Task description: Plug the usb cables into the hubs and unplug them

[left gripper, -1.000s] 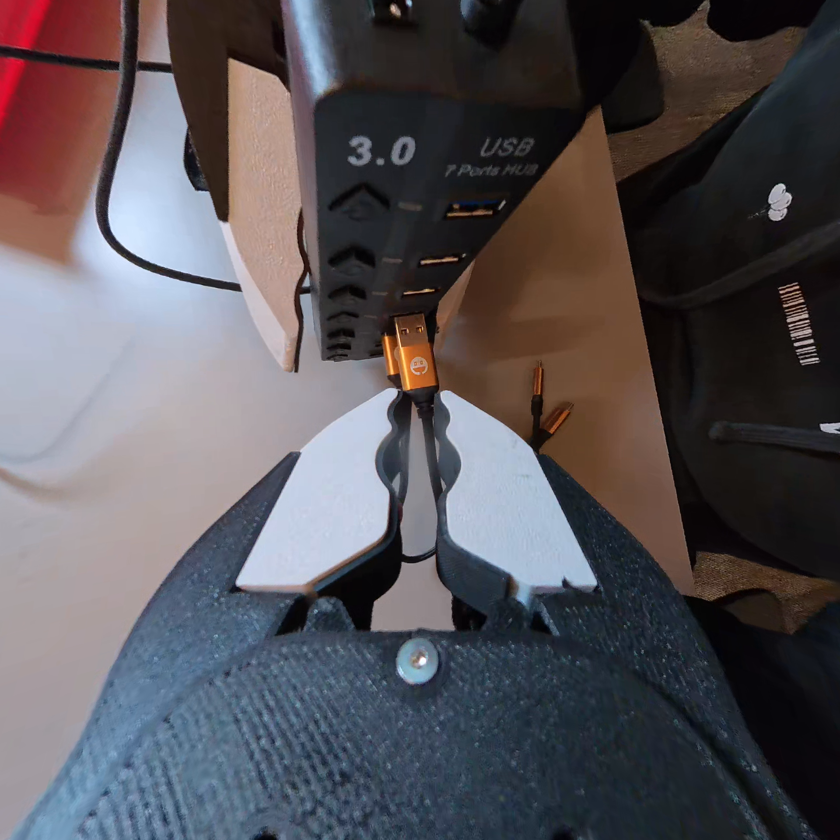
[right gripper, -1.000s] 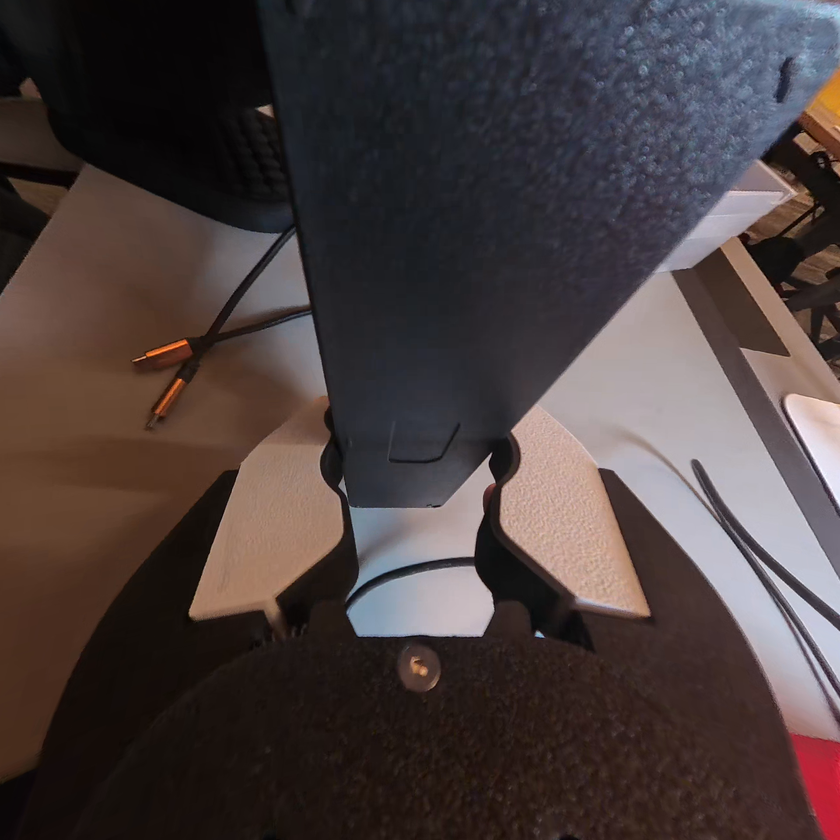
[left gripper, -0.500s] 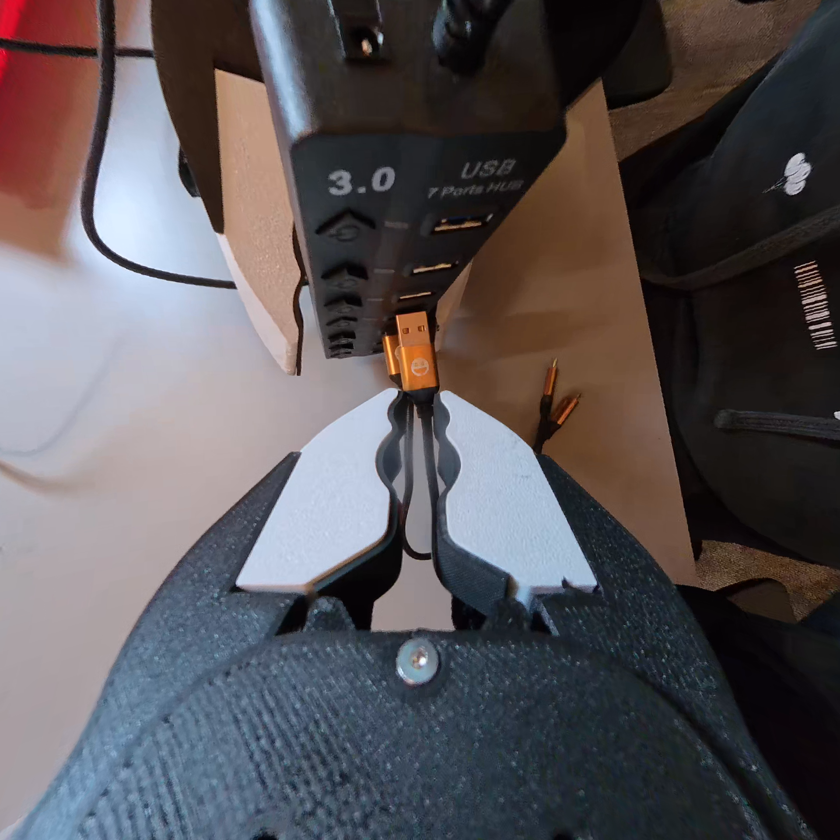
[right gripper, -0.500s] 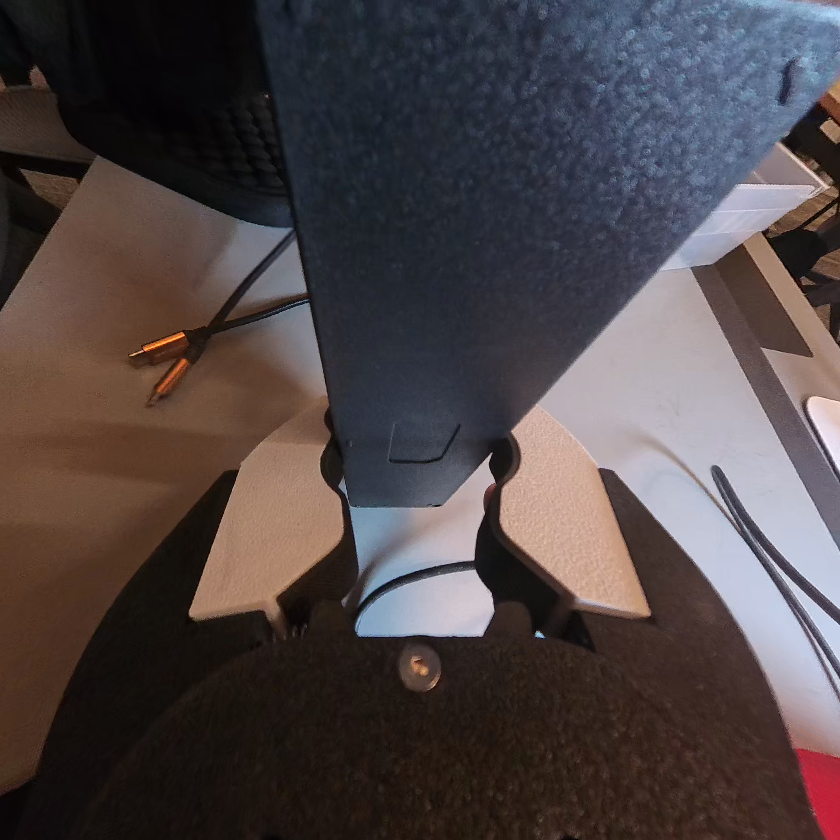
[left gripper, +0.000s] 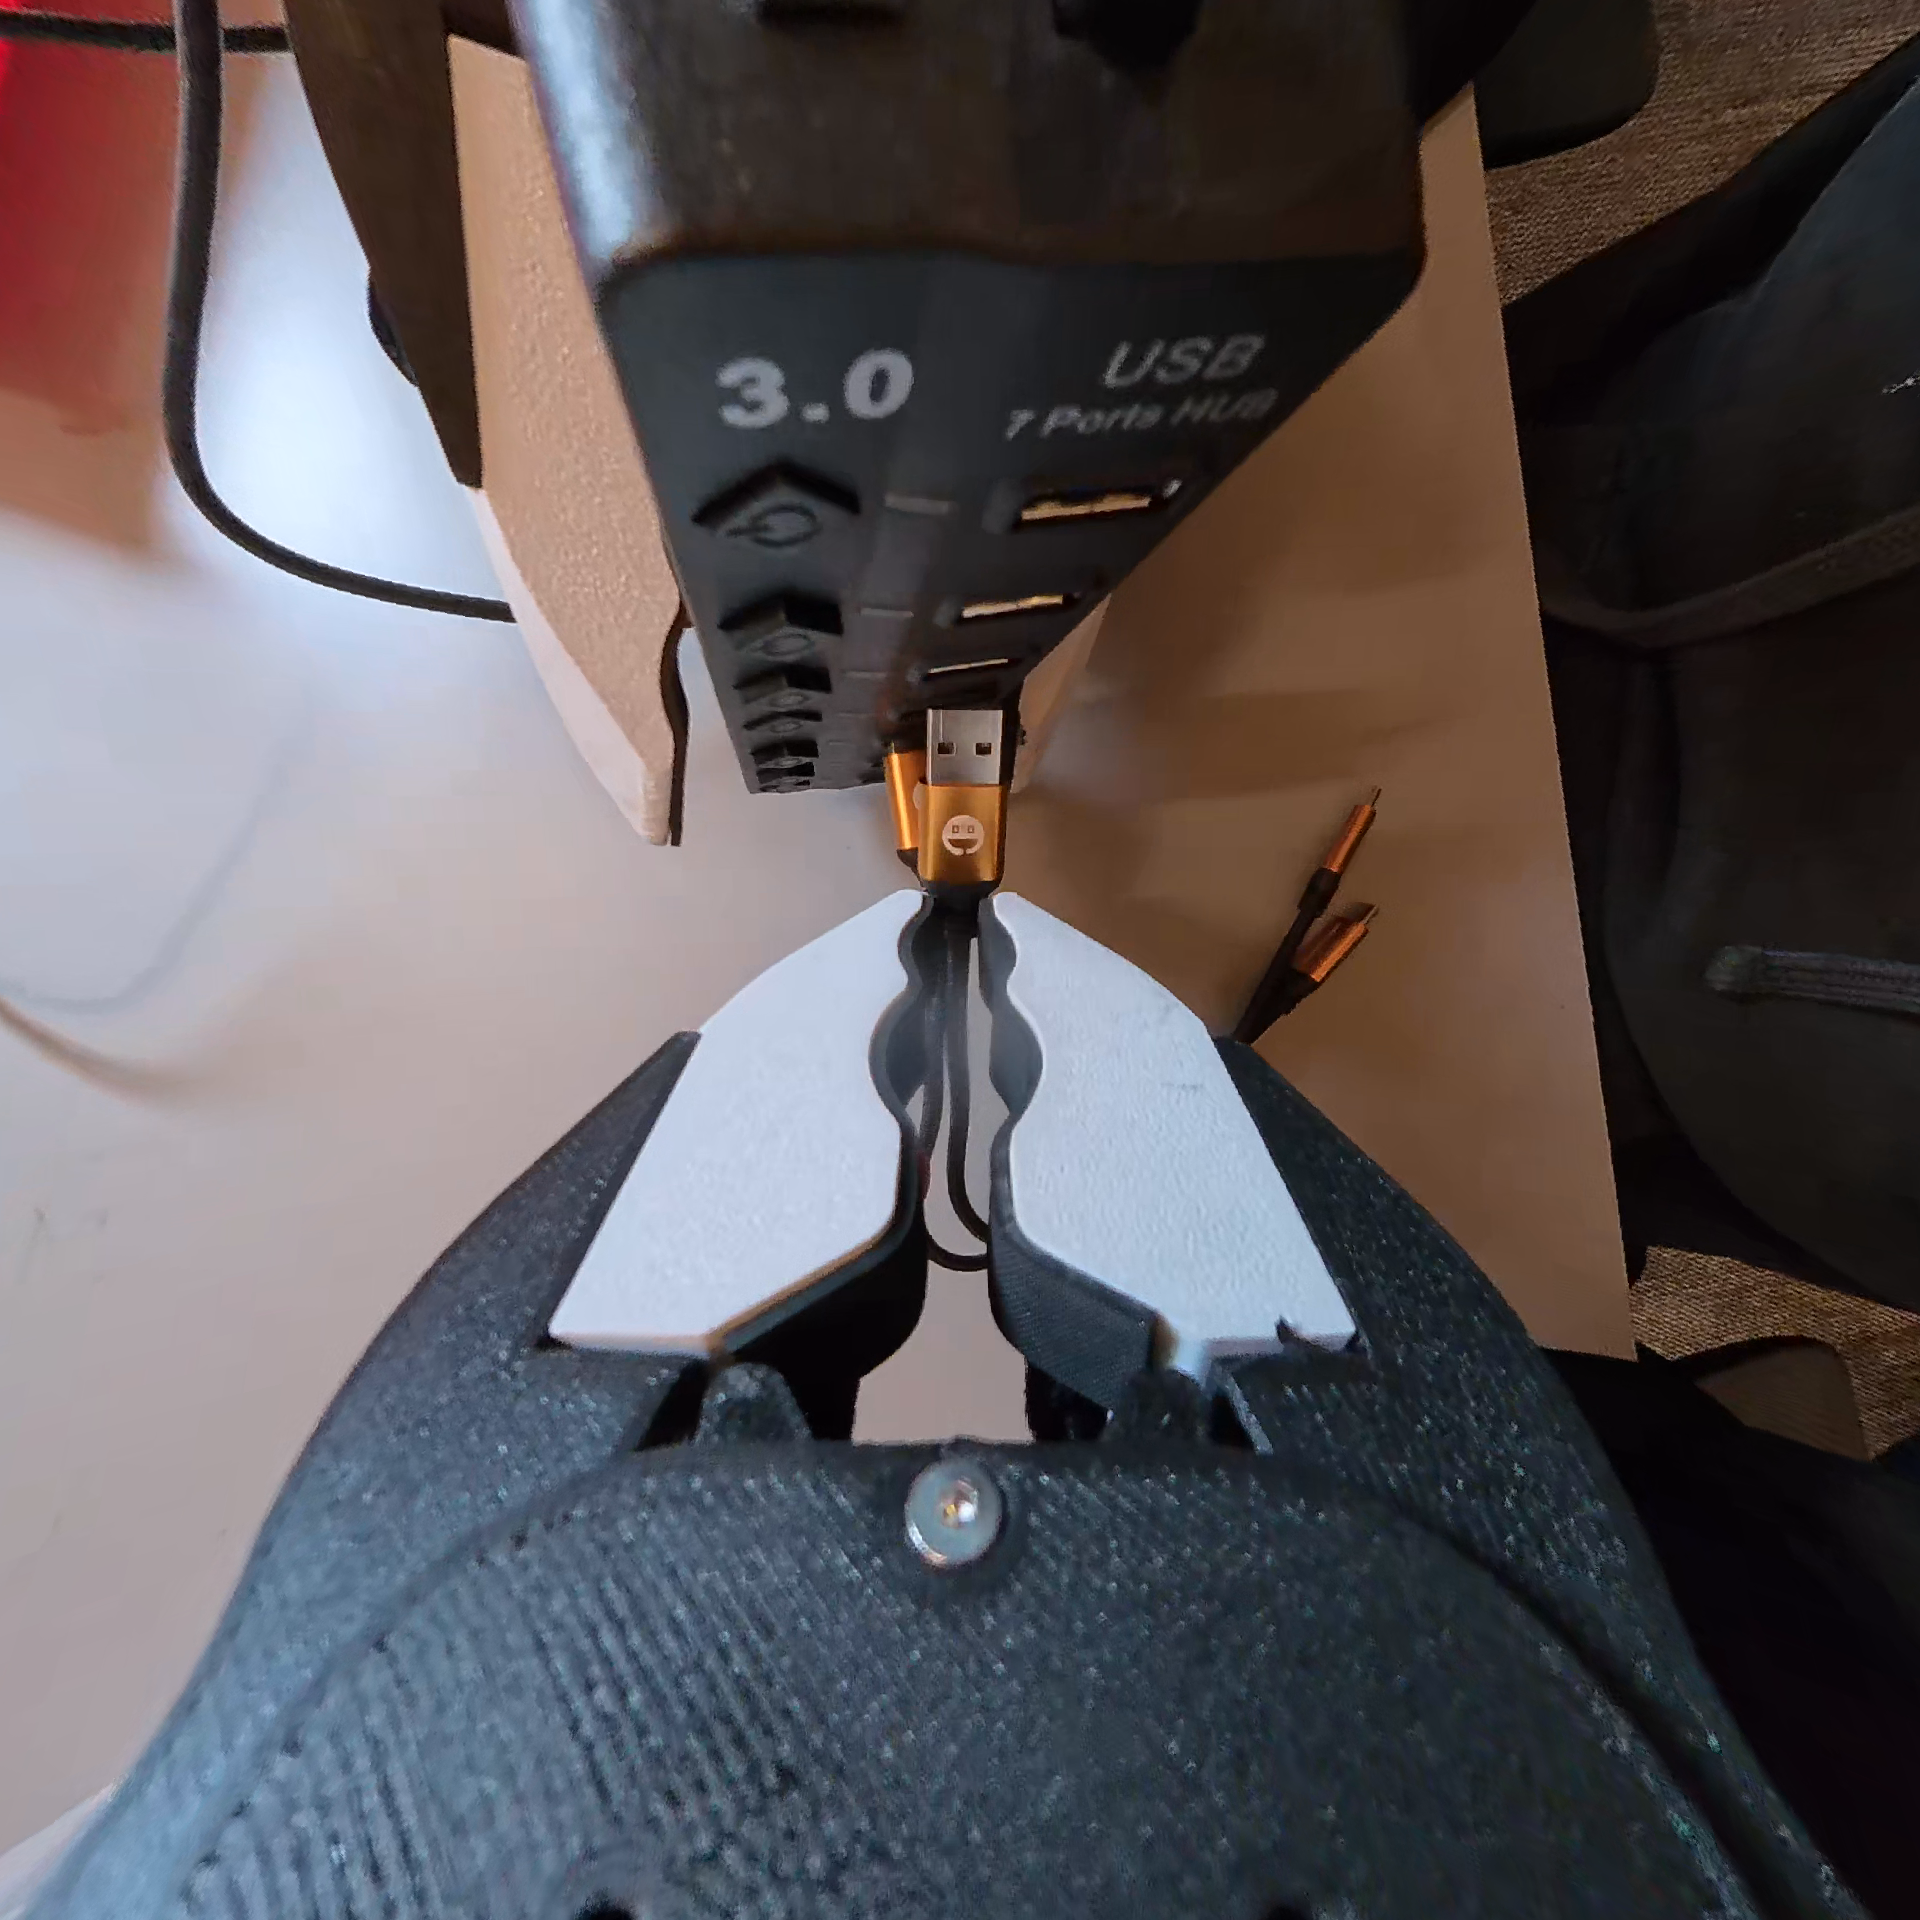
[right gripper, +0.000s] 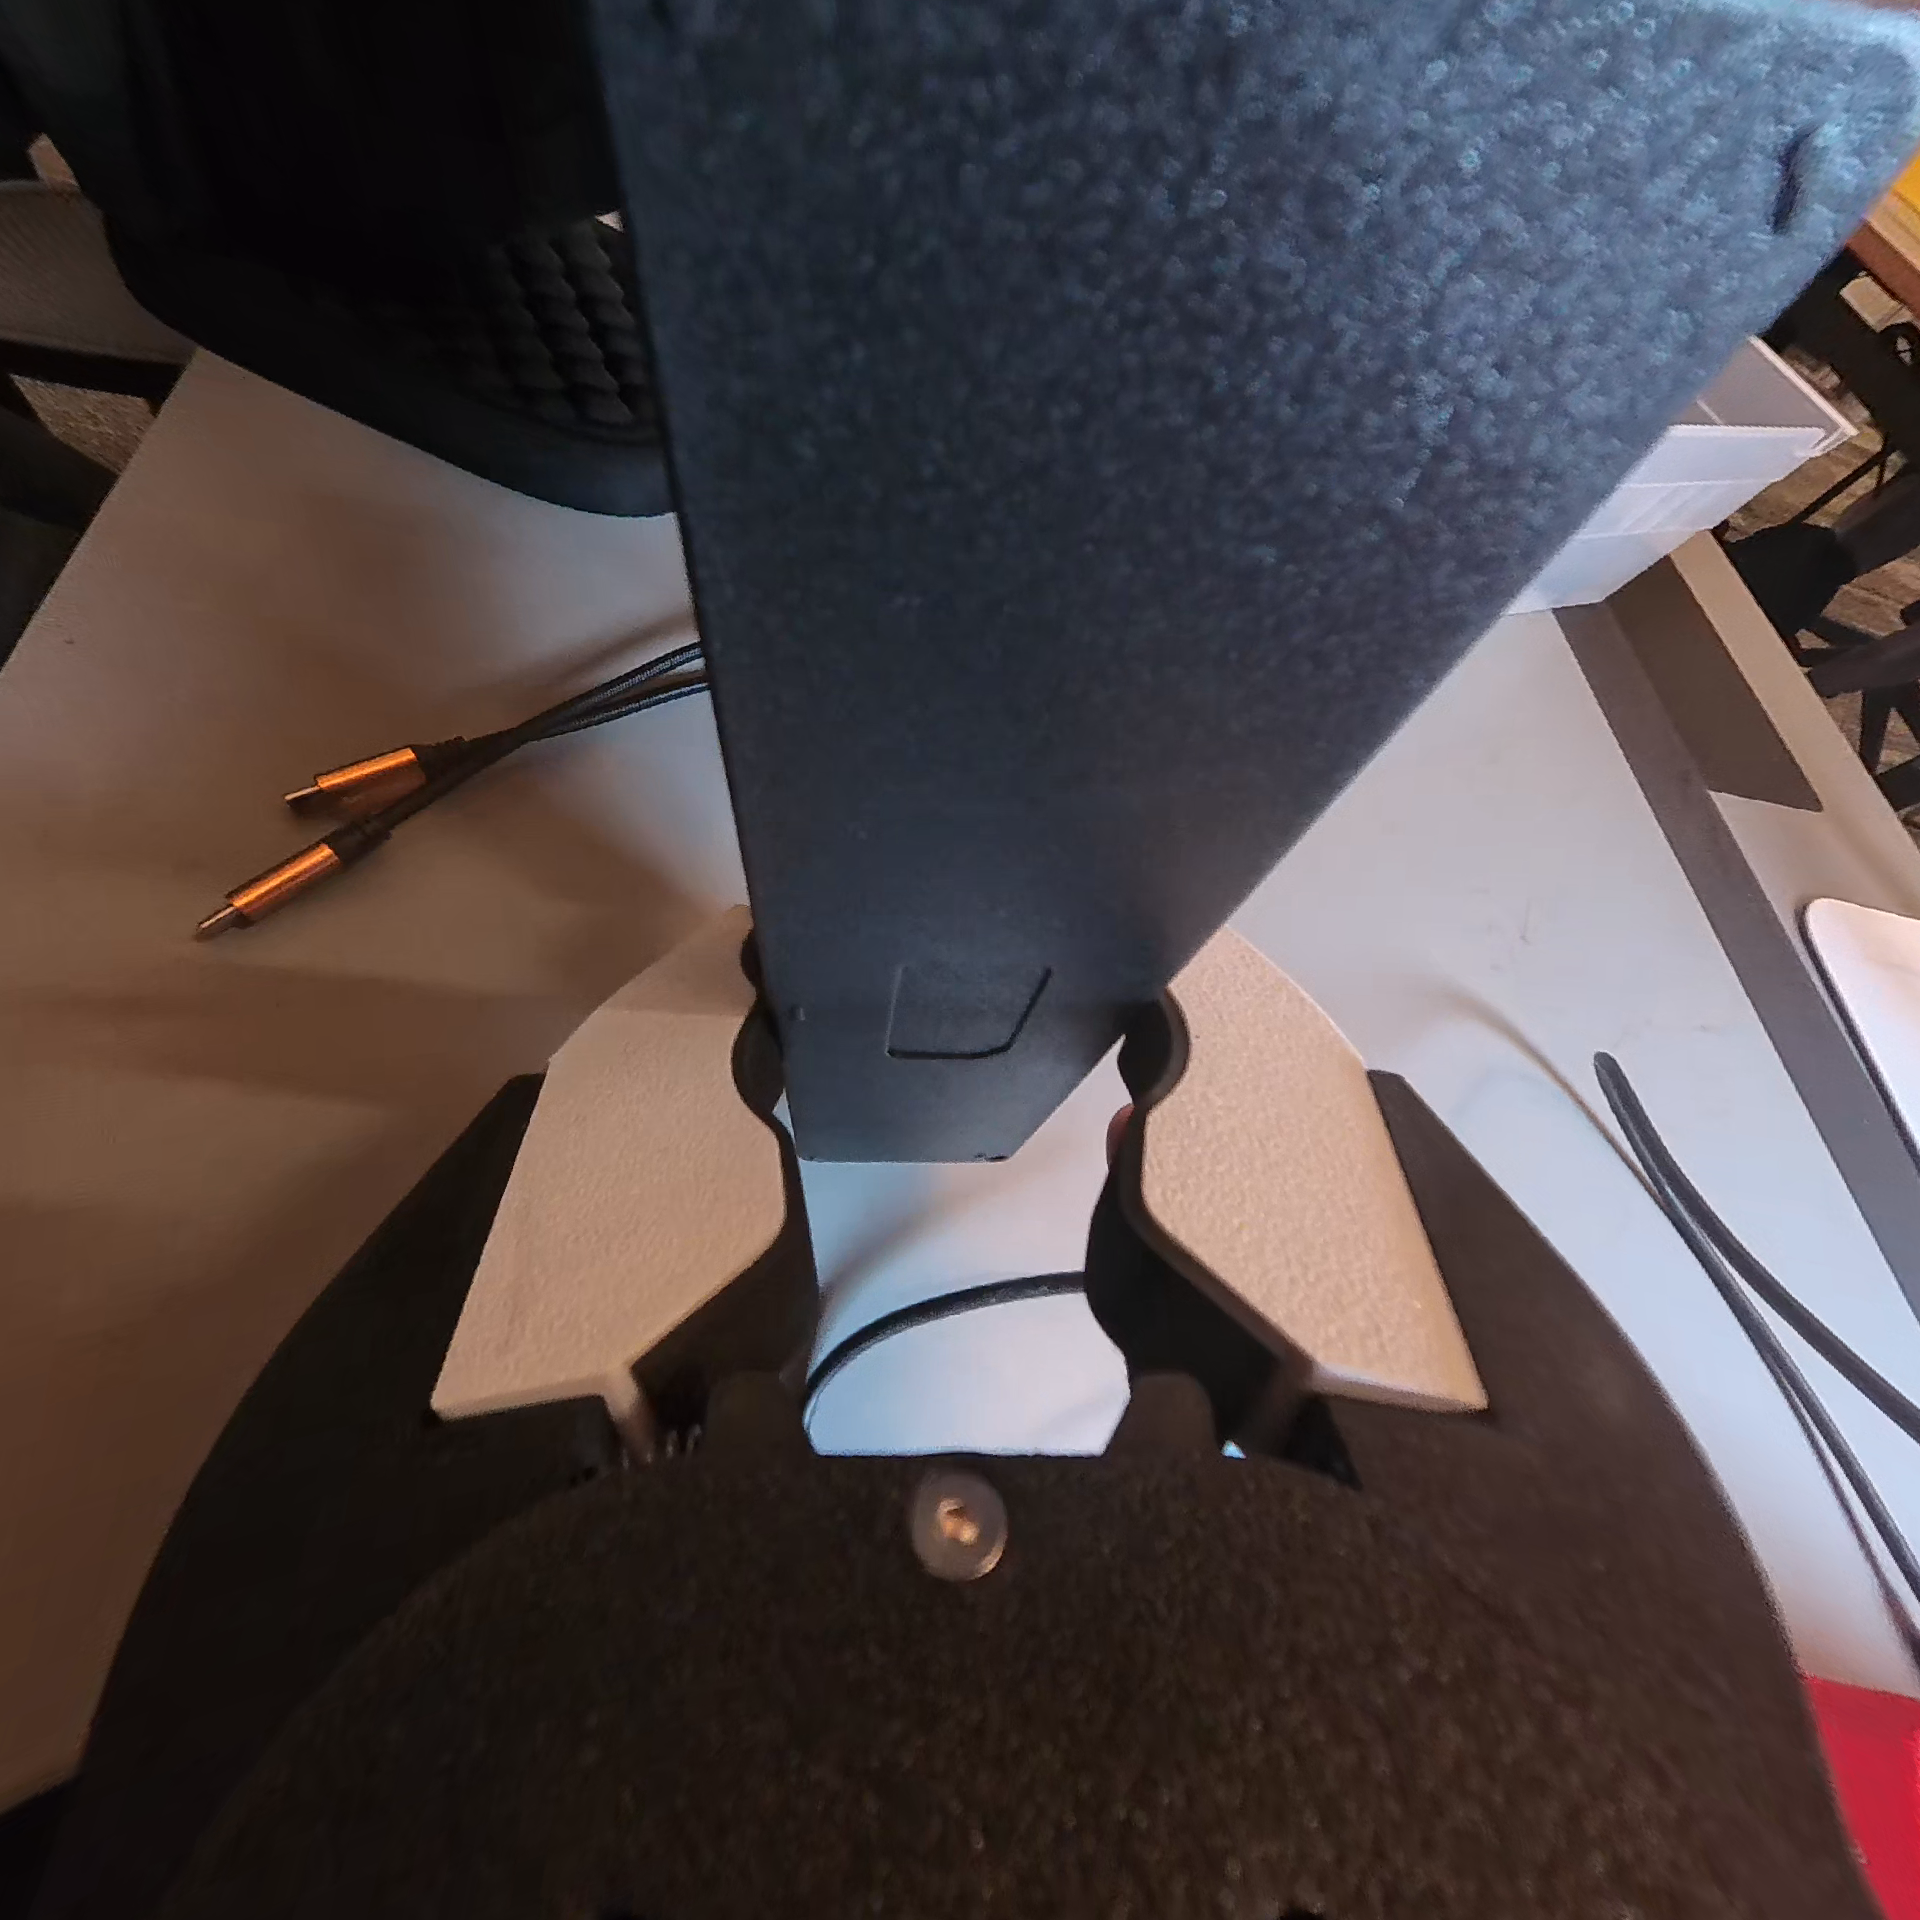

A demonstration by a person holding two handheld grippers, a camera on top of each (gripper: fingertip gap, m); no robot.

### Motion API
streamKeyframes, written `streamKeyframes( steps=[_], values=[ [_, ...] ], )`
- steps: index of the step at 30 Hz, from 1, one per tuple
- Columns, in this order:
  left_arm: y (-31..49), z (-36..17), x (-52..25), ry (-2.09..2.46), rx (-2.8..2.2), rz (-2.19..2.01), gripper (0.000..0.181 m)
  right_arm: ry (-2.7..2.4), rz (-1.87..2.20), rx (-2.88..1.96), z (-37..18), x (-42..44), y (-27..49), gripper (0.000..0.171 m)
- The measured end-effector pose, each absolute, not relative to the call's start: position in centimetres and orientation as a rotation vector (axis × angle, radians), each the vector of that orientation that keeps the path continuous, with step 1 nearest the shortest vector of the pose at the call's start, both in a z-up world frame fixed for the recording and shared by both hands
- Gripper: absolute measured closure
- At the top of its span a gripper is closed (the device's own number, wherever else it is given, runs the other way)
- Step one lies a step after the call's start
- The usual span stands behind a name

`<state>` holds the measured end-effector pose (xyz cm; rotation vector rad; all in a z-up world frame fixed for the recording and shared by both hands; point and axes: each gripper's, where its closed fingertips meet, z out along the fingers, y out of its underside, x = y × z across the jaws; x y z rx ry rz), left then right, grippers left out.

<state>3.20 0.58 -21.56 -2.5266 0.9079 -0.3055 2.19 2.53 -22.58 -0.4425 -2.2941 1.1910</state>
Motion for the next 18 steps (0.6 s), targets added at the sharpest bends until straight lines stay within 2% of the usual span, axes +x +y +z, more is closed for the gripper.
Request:
streamKeyframes(
  steps=[4, 5, 12, 18],
  values=[
    [0.8, -21.6, 3.0, 0.898, -2.515, -0.297, 0.176, -2.289, 1.188, -0.461, -22.6, 2.0, 2.8, 0.107],
    [1.0, -21.4, 2.9, 0.890, -2.495, -0.295, 0.181, -2.287, 1.188, -0.468, -22.7, 2.0, 2.9, 0.107],
    [2.0, -21.0, 1.6, 0.831, -2.415, -0.216, 0.181, -2.256, 1.228, -0.530, -22.4, 1.5, 3.9, 0.107],
    [1.7, -20.0, 2.1, 0.832, -2.345, -0.205, 0.161, -2.234, 1.240, -0.557, -22.2, 1.3, 4.6, 0.107]
  ],
)
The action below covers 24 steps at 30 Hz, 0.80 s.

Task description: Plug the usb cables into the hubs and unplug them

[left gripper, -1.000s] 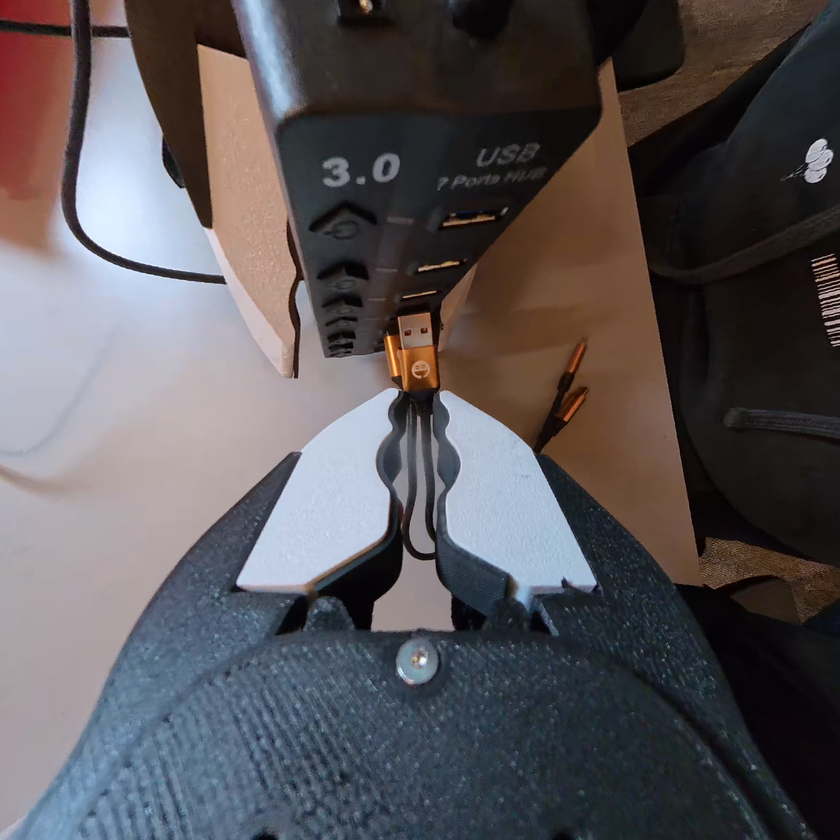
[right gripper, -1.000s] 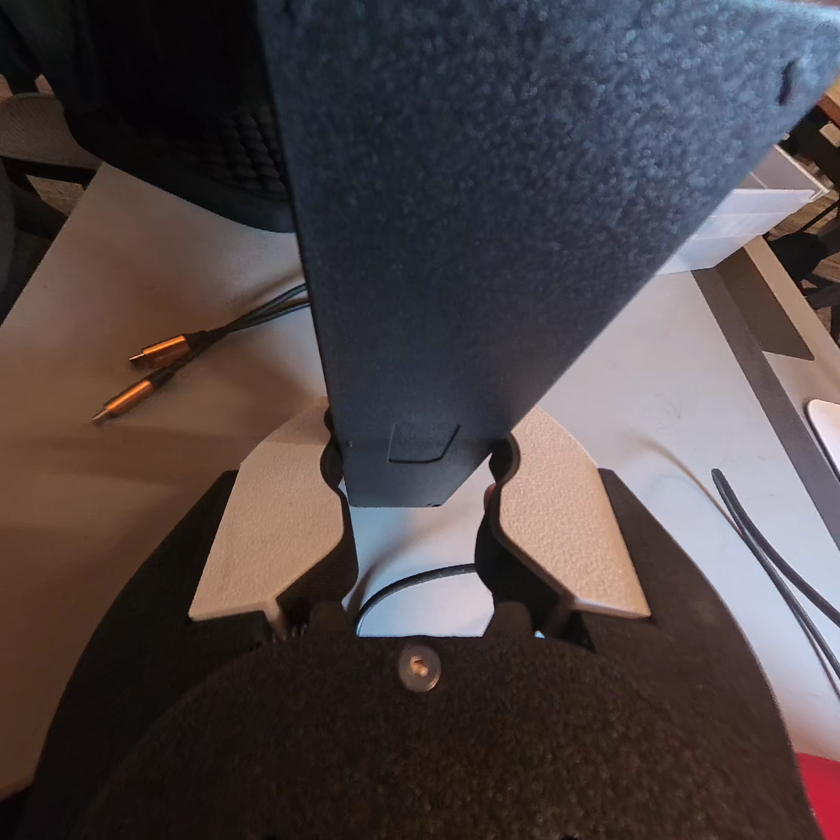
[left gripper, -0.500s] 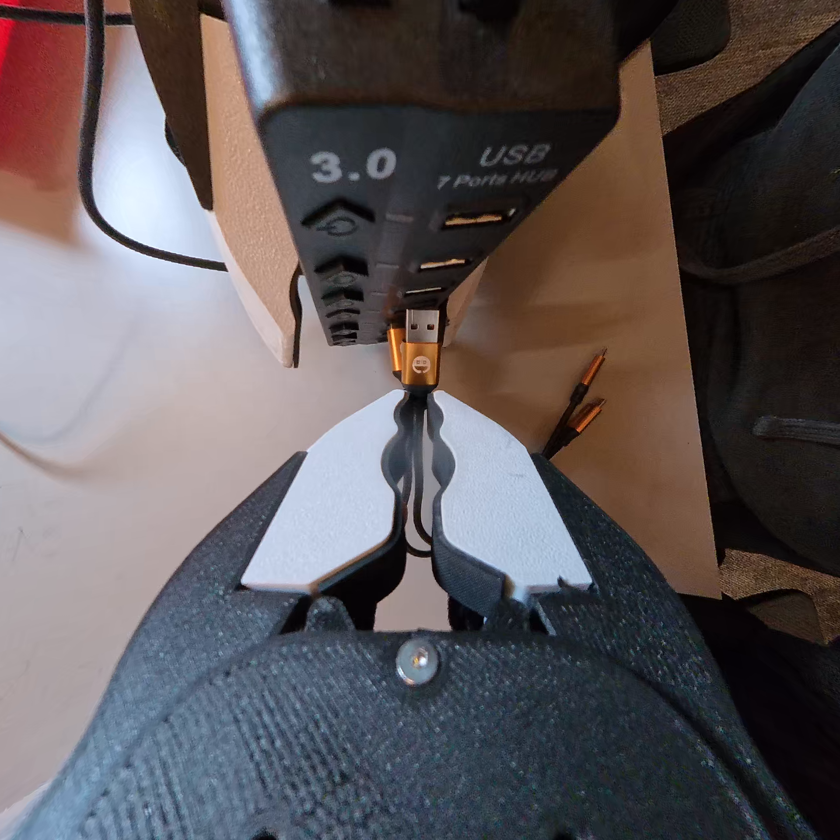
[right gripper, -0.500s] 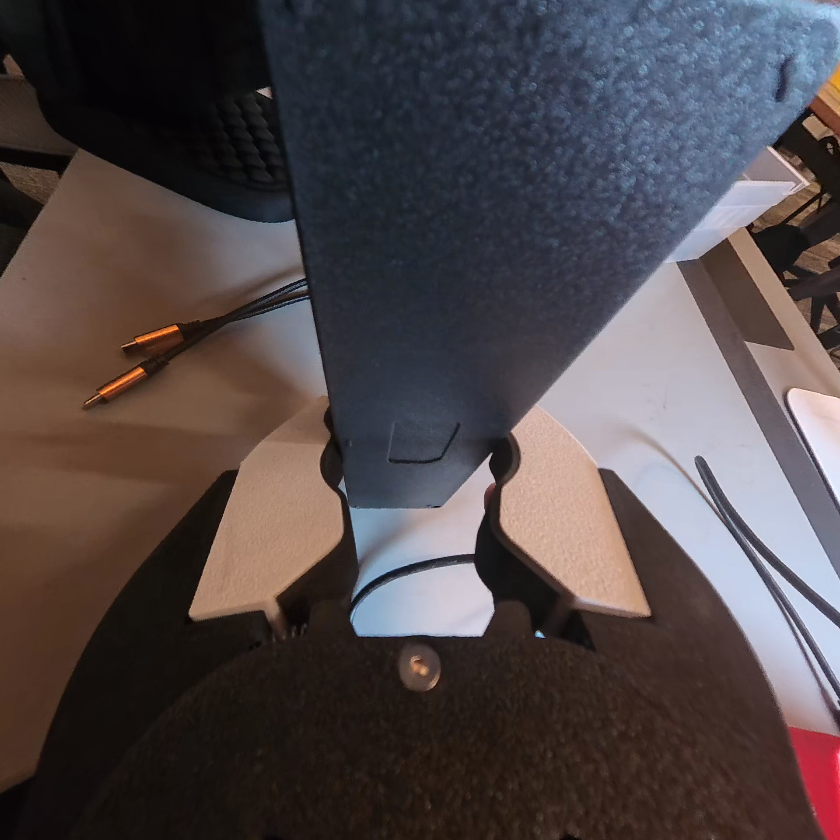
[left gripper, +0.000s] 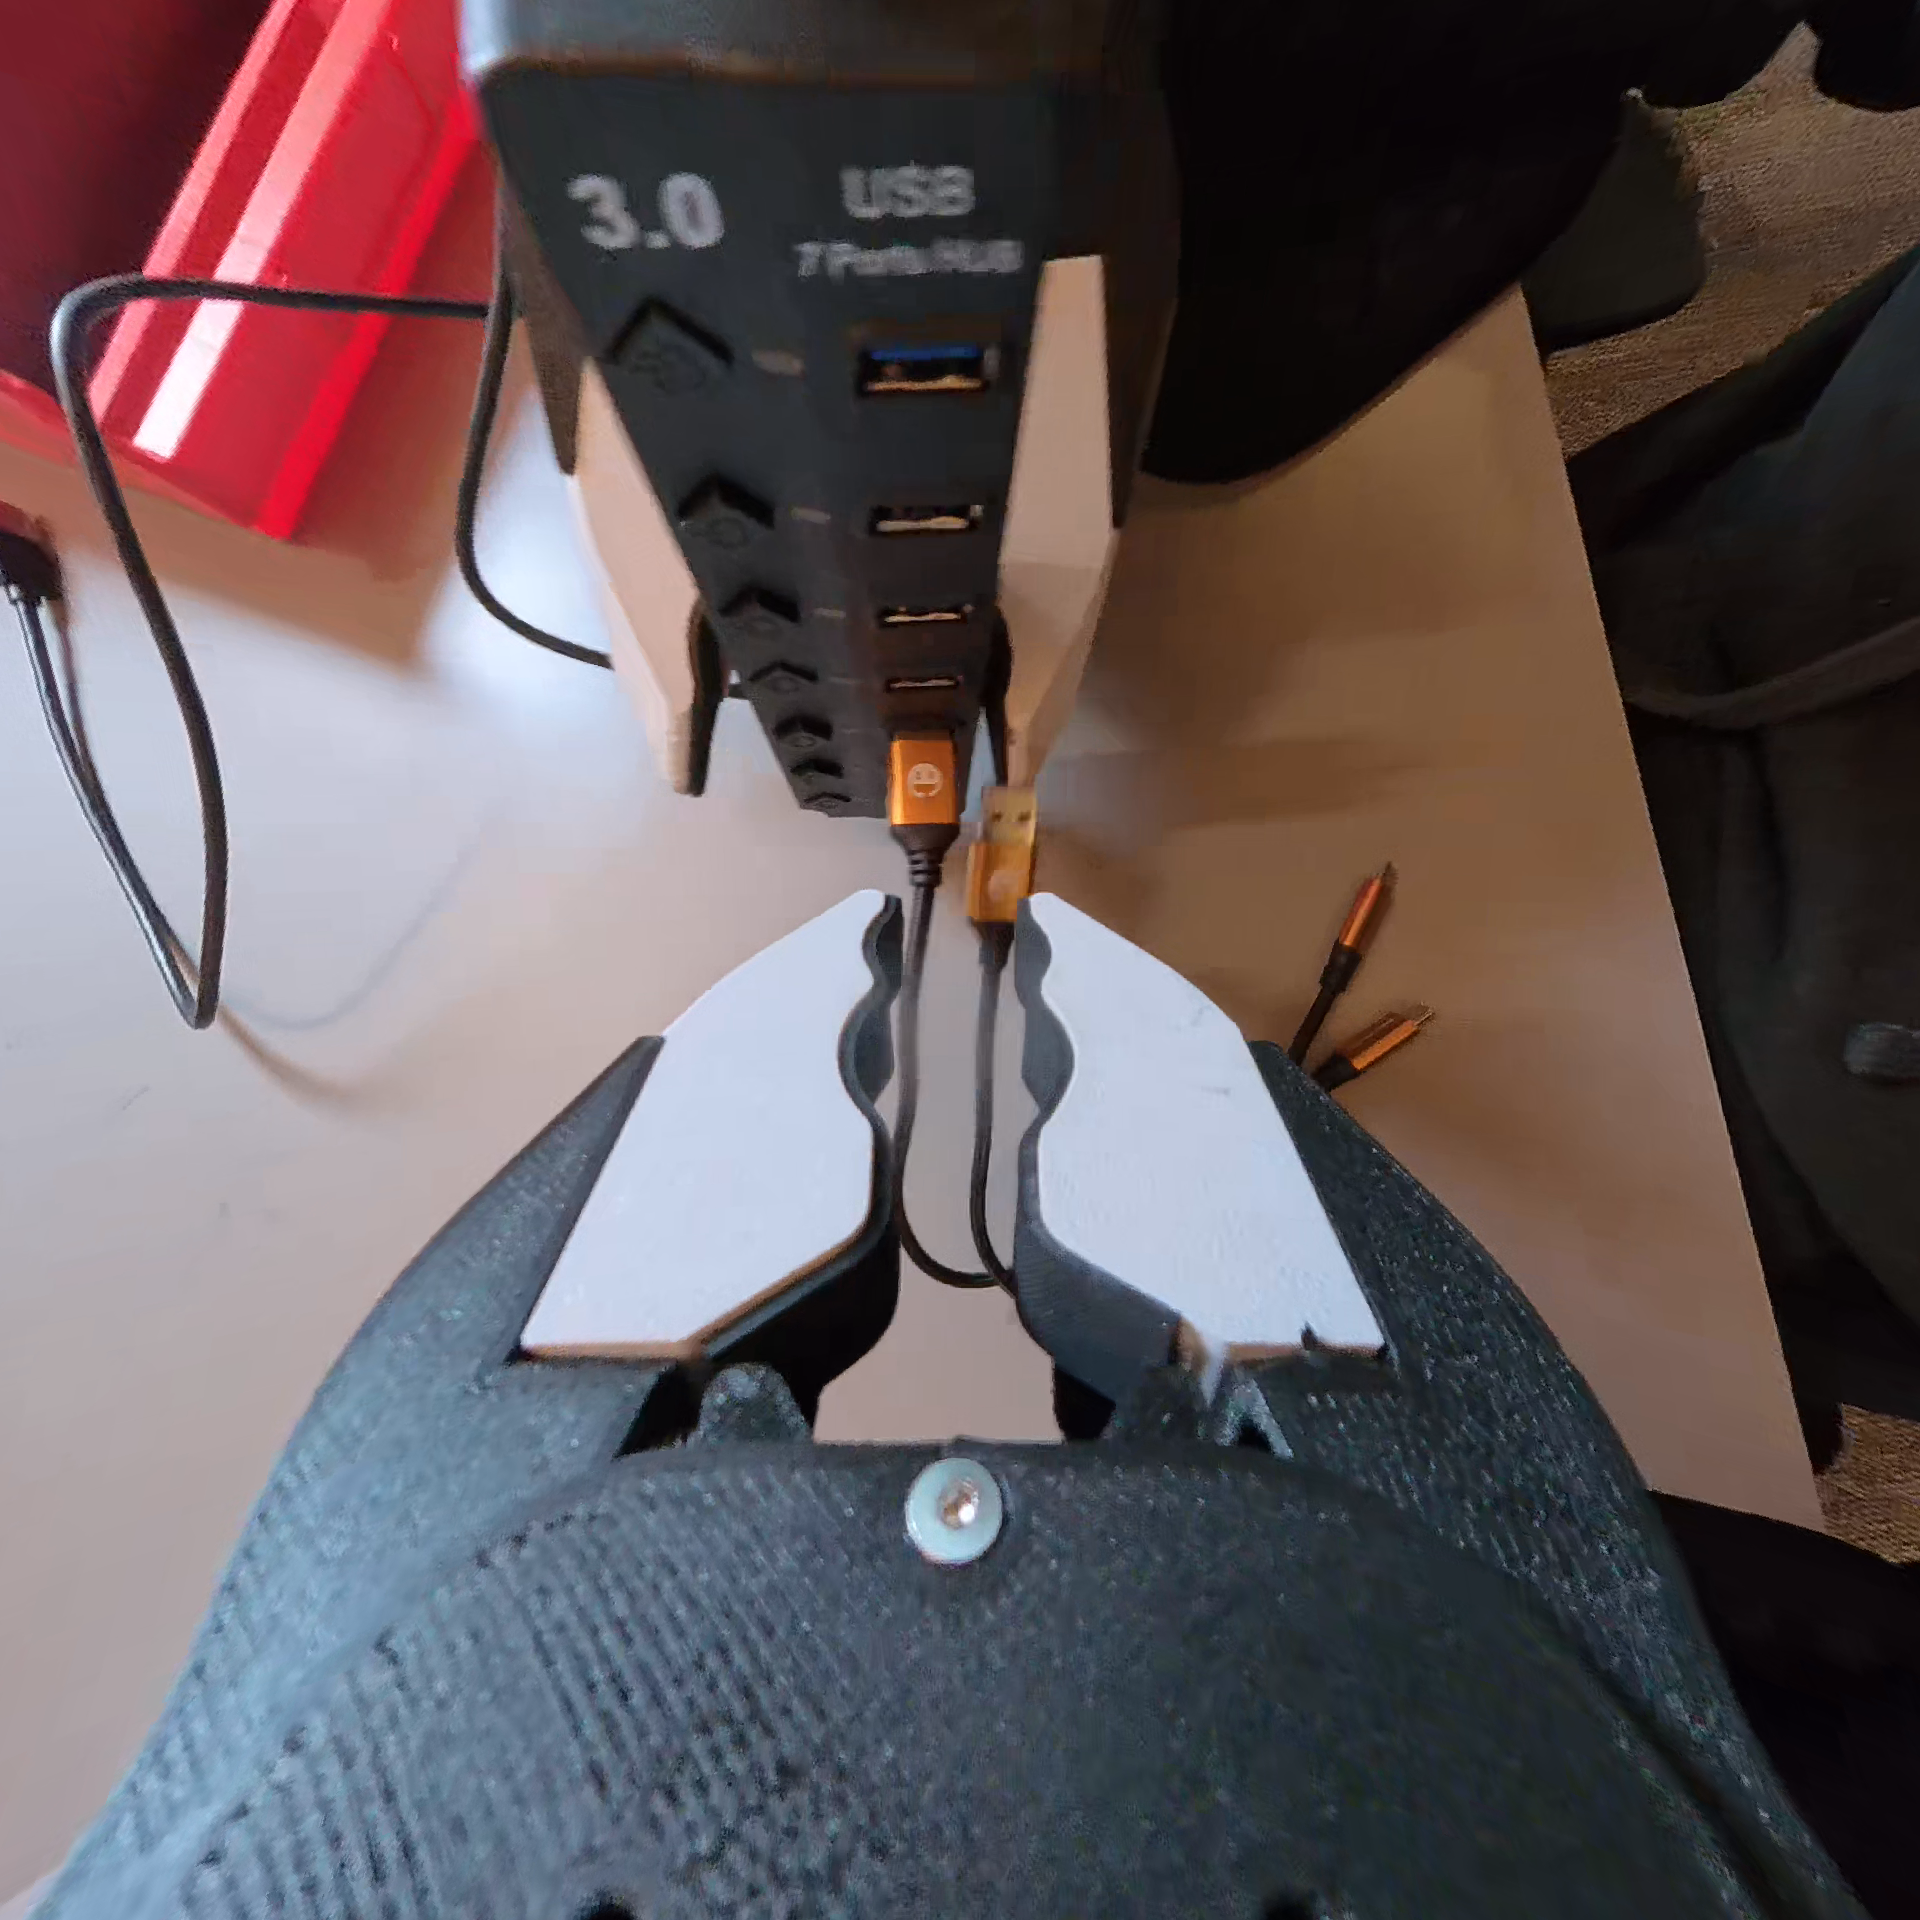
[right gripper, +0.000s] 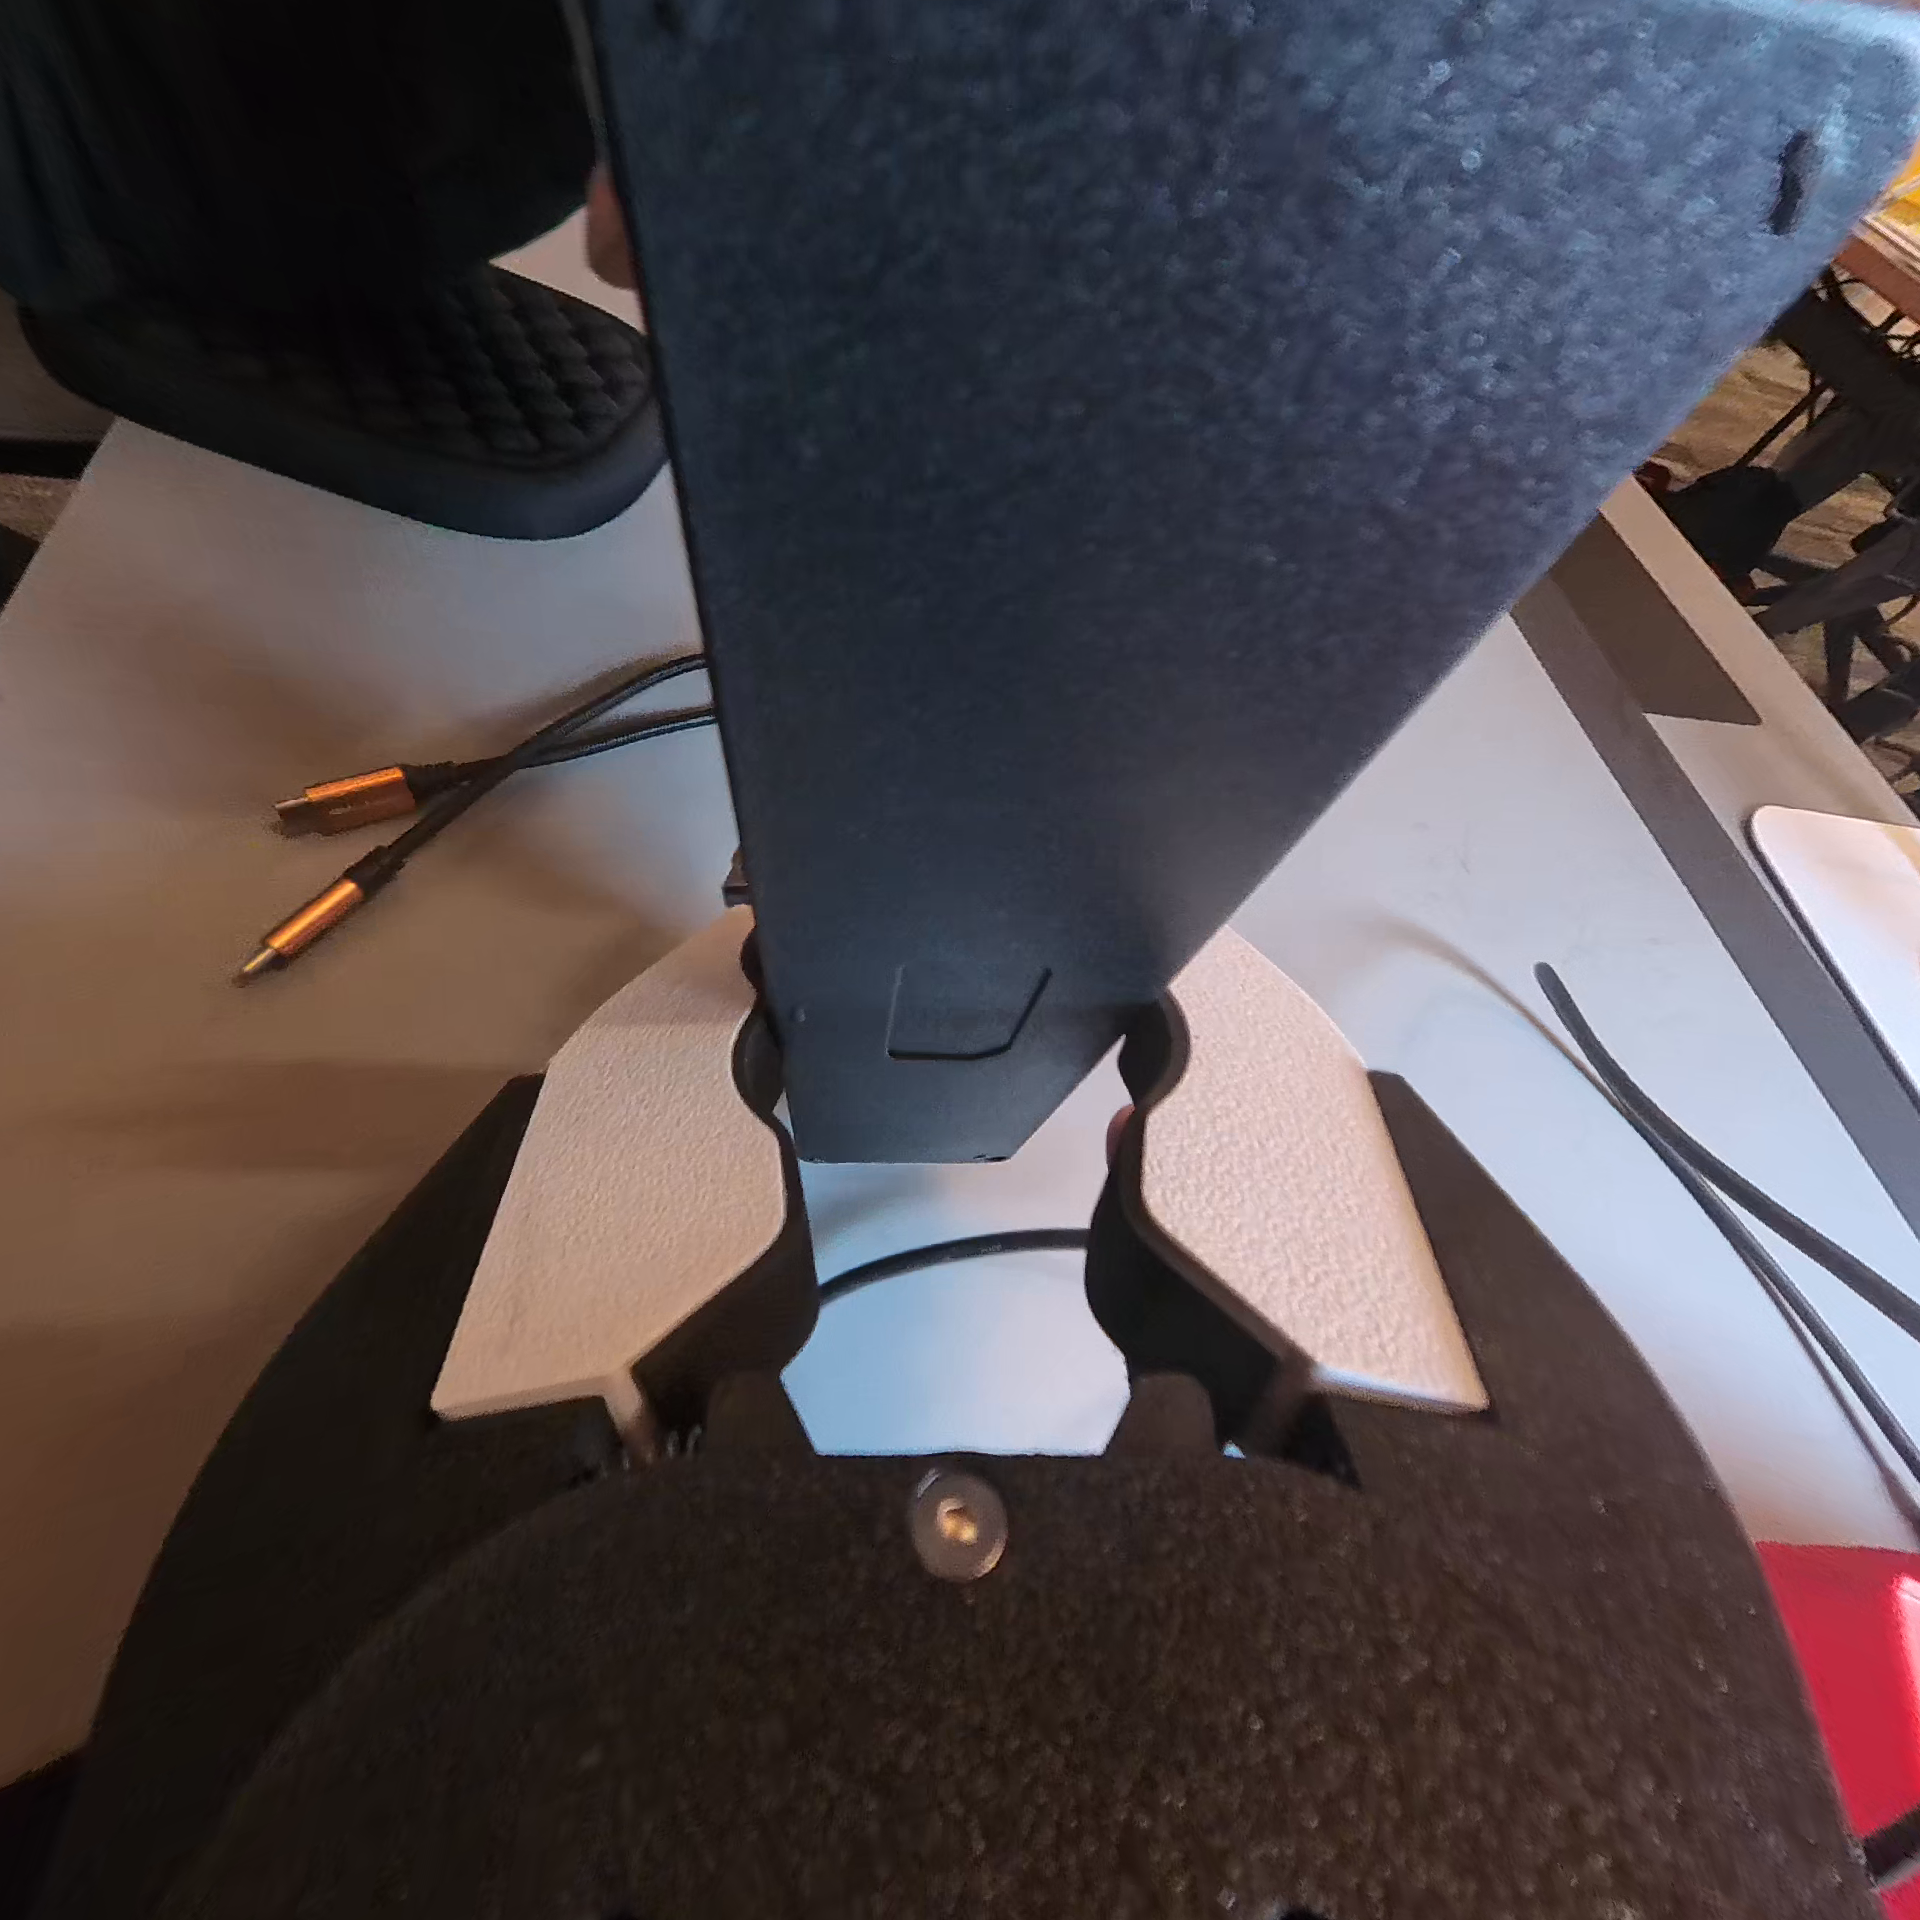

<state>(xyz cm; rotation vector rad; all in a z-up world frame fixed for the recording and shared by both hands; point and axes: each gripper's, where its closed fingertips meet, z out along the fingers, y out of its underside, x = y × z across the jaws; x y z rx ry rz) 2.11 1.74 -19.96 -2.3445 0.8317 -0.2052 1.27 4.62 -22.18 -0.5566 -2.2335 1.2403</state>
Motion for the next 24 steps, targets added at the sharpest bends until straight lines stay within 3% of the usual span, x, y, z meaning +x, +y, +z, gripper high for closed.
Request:
streamKeyframes(
  steps=[12, 24],
  values=[
    [-1.4, -25.6, 0.9, 0.744, -2.414, -0.025, 0.157, -2.211, 1.266, -0.607, -22.1, 0.7, 5.3, 0.107],
    [1.3, -29.1, -0.8, 0.552, -2.564, -0.019, 0.161, -2.150, 1.318, -0.687, -21.5, 0.1, 6.6, 0.107]
  ],
)
